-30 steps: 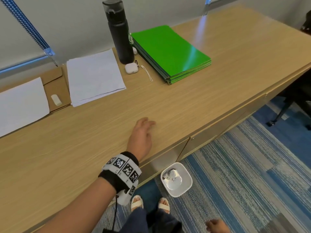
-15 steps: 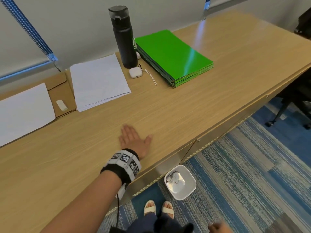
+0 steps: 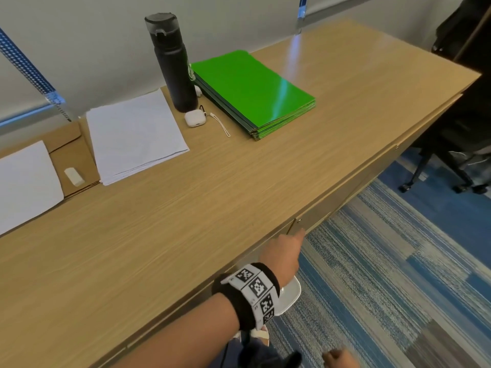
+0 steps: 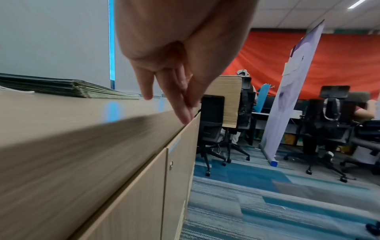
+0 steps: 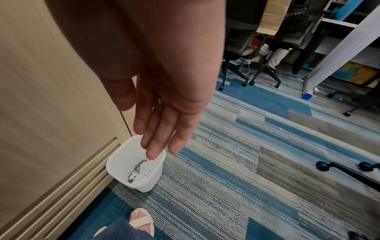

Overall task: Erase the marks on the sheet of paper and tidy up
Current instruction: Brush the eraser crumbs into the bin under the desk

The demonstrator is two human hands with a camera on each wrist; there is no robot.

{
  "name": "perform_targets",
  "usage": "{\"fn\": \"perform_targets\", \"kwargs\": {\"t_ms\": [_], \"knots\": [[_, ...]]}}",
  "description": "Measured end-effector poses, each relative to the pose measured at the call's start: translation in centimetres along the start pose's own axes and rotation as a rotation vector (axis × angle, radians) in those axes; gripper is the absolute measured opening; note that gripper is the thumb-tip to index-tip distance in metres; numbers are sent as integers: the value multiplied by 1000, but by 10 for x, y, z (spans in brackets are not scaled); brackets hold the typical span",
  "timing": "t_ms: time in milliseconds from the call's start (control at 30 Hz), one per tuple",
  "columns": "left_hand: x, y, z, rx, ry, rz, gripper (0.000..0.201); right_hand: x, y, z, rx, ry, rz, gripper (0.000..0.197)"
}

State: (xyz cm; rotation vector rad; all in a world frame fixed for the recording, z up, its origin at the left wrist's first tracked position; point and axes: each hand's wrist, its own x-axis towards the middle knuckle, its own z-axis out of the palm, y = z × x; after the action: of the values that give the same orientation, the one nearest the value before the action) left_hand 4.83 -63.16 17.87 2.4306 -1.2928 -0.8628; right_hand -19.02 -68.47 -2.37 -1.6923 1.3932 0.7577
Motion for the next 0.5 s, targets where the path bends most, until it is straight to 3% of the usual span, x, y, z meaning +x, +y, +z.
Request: {"fn": "perform_targets", "kwargs": {"t_ms": [67, 200, 300, 367, 433, 500], "knots": [[1, -2, -8, 0, 137, -4, 22, 1, 4, 0, 4, -5, 11, 28], [6, -11, -20, -69, 276, -36, 23, 5, 15, -1, -3, -47, 7, 23], [6, -37, -34, -113, 370, -184, 60, 5, 18, -3, -4, -47, 10, 21], [6, -61, -48, -55, 325, -404, 66, 5, 18, -4, -1, -41, 15, 20], [8, -86, -60, -30, 187, -597, 73, 5, 16, -4, -3, -50, 20, 22], [13, -102, -64, -10, 54, -676, 77, 8, 18, -5, -2, -72, 18, 30]]}}
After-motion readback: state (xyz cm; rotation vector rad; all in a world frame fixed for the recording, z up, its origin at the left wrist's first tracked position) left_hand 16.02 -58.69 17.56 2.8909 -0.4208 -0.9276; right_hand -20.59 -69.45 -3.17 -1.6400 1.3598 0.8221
